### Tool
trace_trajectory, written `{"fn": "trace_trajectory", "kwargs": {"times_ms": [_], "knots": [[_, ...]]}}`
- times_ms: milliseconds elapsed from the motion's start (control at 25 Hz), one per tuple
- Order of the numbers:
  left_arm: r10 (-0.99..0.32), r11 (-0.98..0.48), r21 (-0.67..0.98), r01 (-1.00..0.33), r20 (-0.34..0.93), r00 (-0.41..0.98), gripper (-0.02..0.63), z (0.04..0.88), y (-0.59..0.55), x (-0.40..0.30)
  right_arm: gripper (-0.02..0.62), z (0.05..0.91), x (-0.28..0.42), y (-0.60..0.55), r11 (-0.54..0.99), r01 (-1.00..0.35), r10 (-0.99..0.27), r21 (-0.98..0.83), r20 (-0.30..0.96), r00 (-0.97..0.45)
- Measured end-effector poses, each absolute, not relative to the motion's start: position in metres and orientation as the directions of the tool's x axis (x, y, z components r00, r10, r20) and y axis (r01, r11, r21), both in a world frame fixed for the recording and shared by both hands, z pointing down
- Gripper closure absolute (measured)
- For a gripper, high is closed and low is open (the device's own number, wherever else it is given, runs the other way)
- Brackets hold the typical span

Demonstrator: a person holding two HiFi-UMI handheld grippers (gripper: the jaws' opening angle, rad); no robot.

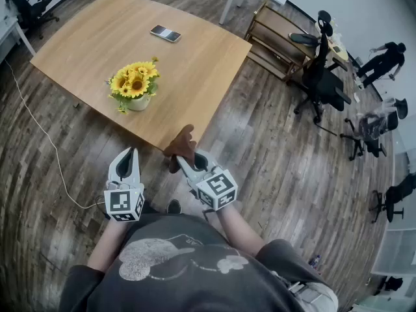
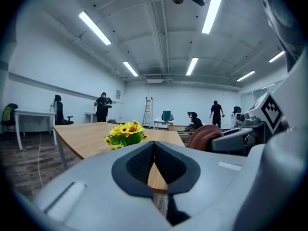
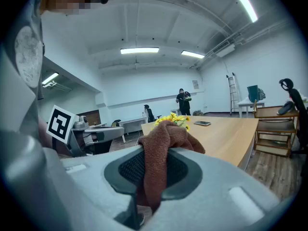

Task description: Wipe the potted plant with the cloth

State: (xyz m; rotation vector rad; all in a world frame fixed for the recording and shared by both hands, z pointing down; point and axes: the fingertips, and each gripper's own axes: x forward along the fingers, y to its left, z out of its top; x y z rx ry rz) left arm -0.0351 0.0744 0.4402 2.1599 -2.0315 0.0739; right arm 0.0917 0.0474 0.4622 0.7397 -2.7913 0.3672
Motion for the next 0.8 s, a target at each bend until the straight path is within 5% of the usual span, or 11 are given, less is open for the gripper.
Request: {"fn": "trace_trajectory", "kwargs": {"times_ms": [640, 800], "knots": [[-0.986, -0.025, 0.123, -0.992, 0.162, 0.045, 0.586, 0.4446, 0.0825, -0.0415, 0.538, 0.4570, 0.0834, 0.0553, 0.865, -0.469, -0.418, -0.176, 0.263, -0.870], [-0.984, -0.032, 0.114, -0.993, 0.168, 0.051, 0.506, 0.4458, 0.0769, -0.0364, 0.537, 0.4547, 0.0894, 0.0538, 0.872, -0.457, -0.409, -0.176, 0.252, -0.877]]}}
